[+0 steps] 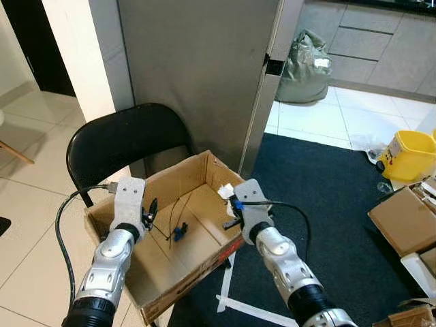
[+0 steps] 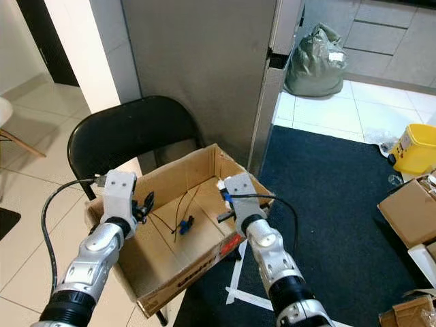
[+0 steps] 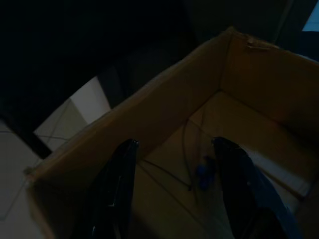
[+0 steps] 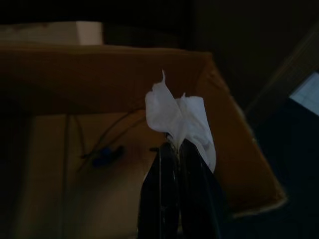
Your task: Picking trash to rubbish bin
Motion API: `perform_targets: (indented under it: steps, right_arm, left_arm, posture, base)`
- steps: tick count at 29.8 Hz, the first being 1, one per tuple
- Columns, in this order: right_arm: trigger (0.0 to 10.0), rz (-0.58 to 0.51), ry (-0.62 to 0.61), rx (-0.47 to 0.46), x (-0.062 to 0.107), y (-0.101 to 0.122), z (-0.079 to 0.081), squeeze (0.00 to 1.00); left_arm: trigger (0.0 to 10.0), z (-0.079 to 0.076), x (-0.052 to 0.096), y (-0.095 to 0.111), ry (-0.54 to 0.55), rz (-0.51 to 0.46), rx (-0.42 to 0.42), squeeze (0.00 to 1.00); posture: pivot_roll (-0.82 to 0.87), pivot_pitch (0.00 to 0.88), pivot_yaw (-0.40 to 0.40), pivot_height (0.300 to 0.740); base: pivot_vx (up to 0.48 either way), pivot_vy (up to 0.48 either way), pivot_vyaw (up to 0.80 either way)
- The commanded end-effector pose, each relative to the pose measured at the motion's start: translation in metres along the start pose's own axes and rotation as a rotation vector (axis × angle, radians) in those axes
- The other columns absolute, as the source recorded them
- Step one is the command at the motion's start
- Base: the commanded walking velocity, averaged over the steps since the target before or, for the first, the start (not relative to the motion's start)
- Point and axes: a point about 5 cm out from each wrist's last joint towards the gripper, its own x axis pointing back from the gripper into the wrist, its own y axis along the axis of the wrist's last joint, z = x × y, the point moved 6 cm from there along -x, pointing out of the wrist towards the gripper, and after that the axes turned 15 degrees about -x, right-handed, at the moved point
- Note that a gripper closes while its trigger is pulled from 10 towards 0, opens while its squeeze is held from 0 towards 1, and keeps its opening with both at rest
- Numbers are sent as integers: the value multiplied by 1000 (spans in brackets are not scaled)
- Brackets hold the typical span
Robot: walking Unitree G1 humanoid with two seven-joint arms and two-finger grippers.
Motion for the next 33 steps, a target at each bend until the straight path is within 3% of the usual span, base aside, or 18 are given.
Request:
perform_targets:
  steps: [1,7,17,25,33]
  right_arm:
    - [10000,14,50,8,-4,0,12,0]
    - [10000,9,94,6,-9,3,23,0]
    - [10000,4,55,55,-8,2,13,0]
    - [10000,8,54,37,-7,-1,10,0]
    - [10000,-21,172,-17,-9,8,34,0]
  left_arm:
    - [10000,2,2,-11,12,42,-12,0]
    - [10000,8,2,-10,43,41,-18,0]
    - [10000,10,1,-9,60,44,-23,0]
    - [10000,10,1,-8,59,41,-21,0]
    - [10000,0,2,-19,-8,90,-49,0]
  posture:
    - [26,61,-31,740]
    - [27,67,-33,740]
    - [23,74,-28,740]
    - [24,79,-26,740]
    - [27,78,-26,740]
  base:
    - [0,0,0]
    - [0,0,0]
    - [0,0,0]
    - [0,0,0]
    - [0,0,0]
